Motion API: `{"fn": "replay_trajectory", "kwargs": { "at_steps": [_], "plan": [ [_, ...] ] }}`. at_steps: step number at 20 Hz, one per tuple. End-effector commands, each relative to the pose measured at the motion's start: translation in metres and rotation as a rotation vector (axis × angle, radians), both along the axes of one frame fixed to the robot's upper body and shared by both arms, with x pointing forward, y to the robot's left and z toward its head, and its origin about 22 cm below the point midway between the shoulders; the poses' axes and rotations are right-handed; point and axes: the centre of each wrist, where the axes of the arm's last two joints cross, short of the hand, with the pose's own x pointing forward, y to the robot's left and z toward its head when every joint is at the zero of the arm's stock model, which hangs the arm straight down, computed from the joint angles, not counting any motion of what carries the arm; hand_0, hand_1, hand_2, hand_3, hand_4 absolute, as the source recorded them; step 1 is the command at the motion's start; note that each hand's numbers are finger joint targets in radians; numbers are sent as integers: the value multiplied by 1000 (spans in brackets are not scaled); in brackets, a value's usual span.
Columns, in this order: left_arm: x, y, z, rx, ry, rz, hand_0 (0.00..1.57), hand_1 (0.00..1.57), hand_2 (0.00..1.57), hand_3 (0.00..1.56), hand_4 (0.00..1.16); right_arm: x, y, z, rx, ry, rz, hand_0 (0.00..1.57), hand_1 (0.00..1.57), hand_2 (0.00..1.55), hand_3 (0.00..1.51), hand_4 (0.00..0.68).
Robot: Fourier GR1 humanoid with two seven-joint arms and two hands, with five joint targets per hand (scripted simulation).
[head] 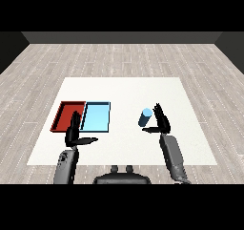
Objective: Pick the blue can and put it in the blue box
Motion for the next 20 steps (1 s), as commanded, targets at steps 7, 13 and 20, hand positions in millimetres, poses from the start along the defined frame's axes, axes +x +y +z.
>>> {"fn": "replay_trajectory", "kwargs": {
  "at_steps": [7, 13, 20],
  "plan": [
    [-19, -6, 12, 23, 8, 0, 0, 0, 0, 0, 0, 29, 15, -8, 5, 70, -36, 0, 0, 0, 0, 0],
    [-5, -9, -3, 9, -13, 39, 0, 0, 0, 0, 0, 37, -6, -34, 48, 93, -56, 0, 0, 0, 0, 0],
    [-3, -5, -5, 36, -19, 15, 0, 0, 0, 0, 0, 37, 12, -35, 78, 140, -47, 0, 0, 0, 0, 0]
  ]
}}
